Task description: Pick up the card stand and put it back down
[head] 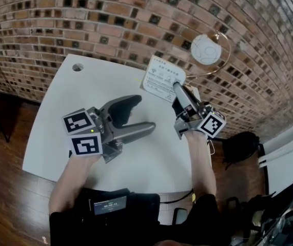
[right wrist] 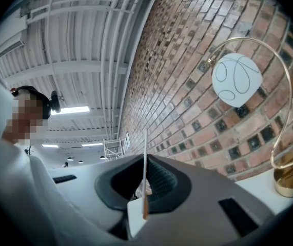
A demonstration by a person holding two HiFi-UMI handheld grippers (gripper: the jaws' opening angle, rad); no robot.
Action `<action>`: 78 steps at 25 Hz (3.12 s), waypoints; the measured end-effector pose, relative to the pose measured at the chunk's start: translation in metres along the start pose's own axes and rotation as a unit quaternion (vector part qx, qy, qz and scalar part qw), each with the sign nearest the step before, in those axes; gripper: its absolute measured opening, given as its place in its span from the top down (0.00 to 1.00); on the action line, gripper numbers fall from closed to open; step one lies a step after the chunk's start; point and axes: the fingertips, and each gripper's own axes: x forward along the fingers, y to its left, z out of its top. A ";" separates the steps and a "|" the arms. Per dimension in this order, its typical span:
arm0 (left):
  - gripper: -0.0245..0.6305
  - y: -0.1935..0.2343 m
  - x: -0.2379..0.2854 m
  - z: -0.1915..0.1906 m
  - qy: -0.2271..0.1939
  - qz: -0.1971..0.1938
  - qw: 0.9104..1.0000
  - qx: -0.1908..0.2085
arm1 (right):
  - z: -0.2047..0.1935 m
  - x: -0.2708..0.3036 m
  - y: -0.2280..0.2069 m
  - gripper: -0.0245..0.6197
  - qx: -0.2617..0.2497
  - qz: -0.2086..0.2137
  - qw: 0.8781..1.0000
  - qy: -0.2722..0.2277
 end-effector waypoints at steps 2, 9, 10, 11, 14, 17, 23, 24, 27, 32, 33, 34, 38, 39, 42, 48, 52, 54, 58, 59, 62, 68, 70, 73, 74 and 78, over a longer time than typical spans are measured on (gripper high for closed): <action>0.35 0.008 0.001 0.001 0.009 0.006 1.000 0.004 | 0.000 0.004 -0.006 0.92 0.001 -0.001 1.000 0.000; 0.35 0.030 0.006 0.003 0.028 0.014 1.000 0.000 | -0.002 0.014 -0.023 0.92 0.008 0.000 1.000 -0.004; 0.35 0.033 0.006 0.004 0.027 0.014 1.000 -0.001 | -0.003 0.016 -0.025 0.92 0.009 0.001 1.000 -0.004; 0.35 0.035 0.006 0.006 0.026 0.014 1.000 -0.003 | -0.003 0.018 -0.026 0.92 0.009 0.002 1.000 -0.005; 0.35 0.043 0.006 0.009 0.023 0.014 1.000 -0.005 | -0.003 0.022 -0.031 0.92 0.005 0.003 1.000 -0.005; 0.35 0.050 0.007 0.011 0.020 0.010 1.000 -0.009 | -0.003 0.026 -0.036 0.92 -0.001 0.004 1.000 -0.006; 0.35 0.064 0.010 0.012 0.025 0.000 1.000 -0.011 | 0.001 0.033 -0.045 0.92 -0.009 0.010 1.000 -0.018; 0.35 0.066 0.009 0.012 0.024 -0.001 1.000 -0.013 | 0.001 0.035 -0.047 0.92 -0.009 0.011 1.000 -0.019; 0.35 0.075 0.008 0.011 0.023 -0.003 1.000 -0.017 | -0.002 0.038 -0.053 0.92 -0.010 0.013 1.000 -0.020; 0.35 0.094 0.010 0.007 0.025 -0.002 0.999 -0.024 | -0.008 0.043 -0.066 0.92 -0.006 0.016 1.000 -0.021; 0.35 0.098 0.009 0.006 0.022 -0.001 0.999 -0.028 | -0.011 0.043 -0.069 0.92 -0.004 0.016 1.000 -0.020; 0.35 0.103 0.009 0.005 0.018 0.001 0.999 -0.033 | -0.013 0.044 -0.073 0.92 -0.002 0.015 1.000 -0.019; 0.35 0.121 0.005 -0.002 0.005 0.017 0.999 -0.047 | -0.020 0.045 -0.087 0.92 0.004 0.014 1.000 -0.013; 0.35 0.124 0.004 -0.004 0.004 0.022 0.999 -0.050 | -0.022 0.046 -0.091 0.92 0.005 0.014 1.000 -0.012; 0.35 0.132 0.003 -0.009 0.004 0.034 0.998 -0.055 | -0.028 0.047 -0.102 0.92 0.007 0.013 1.000 -0.011; 0.35 0.139 0.001 -0.017 0.008 0.041 0.997 -0.058 | -0.039 0.054 -0.120 0.92 0.013 0.020 1.000 -0.010; 0.35 0.143 -0.002 -0.020 0.011 0.048 0.997 -0.062 | -0.042 0.060 -0.130 0.92 0.003 0.018 1.000 -0.004; 0.35 0.144 -0.003 -0.022 0.013 0.050 0.997 -0.063 | -0.044 0.061 -0.137 0.92 0.003 0.016 1.000 -0.001; 0.35 0.146 -0.004 -0.024 0.015 0.053 0.996 -0.065 | -0.051 0.063 -0.152 0.92 0.014 0.019 1.000 0.001; 0.35 0.147 -0.004 -0.024 0.015 0.054 0.996 -0.065 | -0.052 0.064 -0.155 0.92 0.011 0.017 1.000 0.004; 0.35 0.149 -0.005 -0.027 0.019 0.058 0.996 -0.065 | -0.055 0.068 -0.163 0.92 -0.003 0.009 1.000 0.016; 0.35 0.152 -0.007 -0.026 0.019 0.063 0.996 -0.065 | -0.071 0.075 -0.187 0.92 0.002 -0.002 0.999 0.036; 0.35 0.153 -0.007 -0.026 0.019 0.064 0.996 -0.065 | -0.075 0.077 -0.193 0.92 -0.001 -0.007 0.999 0.043; 0.35 0.153 -0.007 -0.027 0.020 0.066 0.995 -0.066 | -0.083 0.081 -0.203 0.92 0.006 -0.010 0.999 0.050; 0.35 0.153 -0.007 -0.028 0.021 0.066 0.995 -0.066 | -0.086 0.082 -0.206 0.92 0.010 -0.010 0.999 0.052; 0.35 0.153 -0.008 -0.028 0.022 0.066 0.995 -0.065 | -0.095 0.090 -0.215 0.92 0.010 -0.016 0.998 0.066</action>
